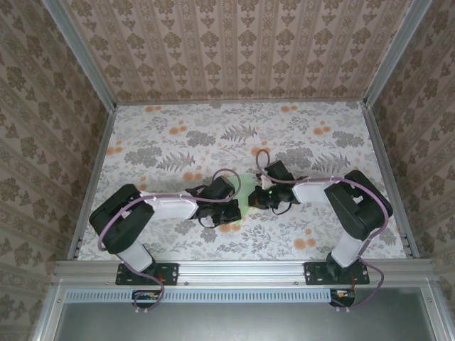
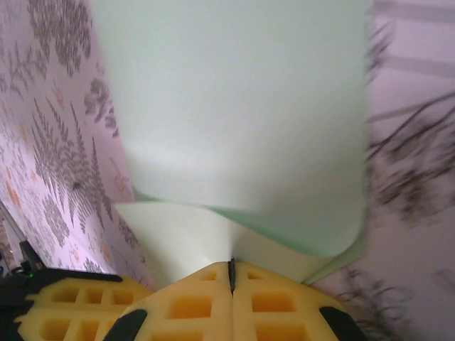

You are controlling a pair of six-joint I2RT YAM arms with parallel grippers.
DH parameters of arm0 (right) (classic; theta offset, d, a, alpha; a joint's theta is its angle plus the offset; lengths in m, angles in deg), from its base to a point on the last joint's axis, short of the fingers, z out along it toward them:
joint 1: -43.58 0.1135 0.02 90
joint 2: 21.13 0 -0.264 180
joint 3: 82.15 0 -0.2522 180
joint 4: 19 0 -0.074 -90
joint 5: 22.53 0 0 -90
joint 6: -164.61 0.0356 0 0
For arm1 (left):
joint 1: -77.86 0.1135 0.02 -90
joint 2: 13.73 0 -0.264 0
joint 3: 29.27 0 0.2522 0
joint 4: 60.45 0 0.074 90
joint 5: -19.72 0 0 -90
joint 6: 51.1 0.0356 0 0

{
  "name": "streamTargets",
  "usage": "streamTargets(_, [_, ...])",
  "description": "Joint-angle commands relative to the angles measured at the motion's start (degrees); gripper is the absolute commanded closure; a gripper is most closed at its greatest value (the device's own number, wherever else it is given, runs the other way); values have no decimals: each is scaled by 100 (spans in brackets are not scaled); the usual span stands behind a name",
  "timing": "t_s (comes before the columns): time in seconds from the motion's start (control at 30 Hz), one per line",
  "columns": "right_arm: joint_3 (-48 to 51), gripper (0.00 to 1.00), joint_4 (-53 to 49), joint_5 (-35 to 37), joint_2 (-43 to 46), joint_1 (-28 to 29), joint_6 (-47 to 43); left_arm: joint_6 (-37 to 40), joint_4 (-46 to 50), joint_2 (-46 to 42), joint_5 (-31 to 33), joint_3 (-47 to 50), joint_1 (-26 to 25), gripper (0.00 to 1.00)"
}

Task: Fold a paper plane with a square sheet of paper (pick it up from the middle)
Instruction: Third fold the triangle at the center of the table.

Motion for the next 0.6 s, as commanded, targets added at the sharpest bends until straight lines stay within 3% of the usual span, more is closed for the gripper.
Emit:
streamTargets(0.0, [-197, 98, -305, 643, -254, -504, -333, -121, 967, 159, 150, 390, -40, 100])
streamTargets(0.17, [-457, 98, -468, 722, -355, -832, -401, -86, 953, 119, 140, 387, -32, 100])
streamTargets(0.33, [-344, 98, -469, 566, 235, -822, -386, -33, 883, 110, 132, 355, -17, 100])
streamTargets(0.57, [130, 97, -173, 254, 950, -174, 127, 39, 914, 128, 161, 279, -9, 100])
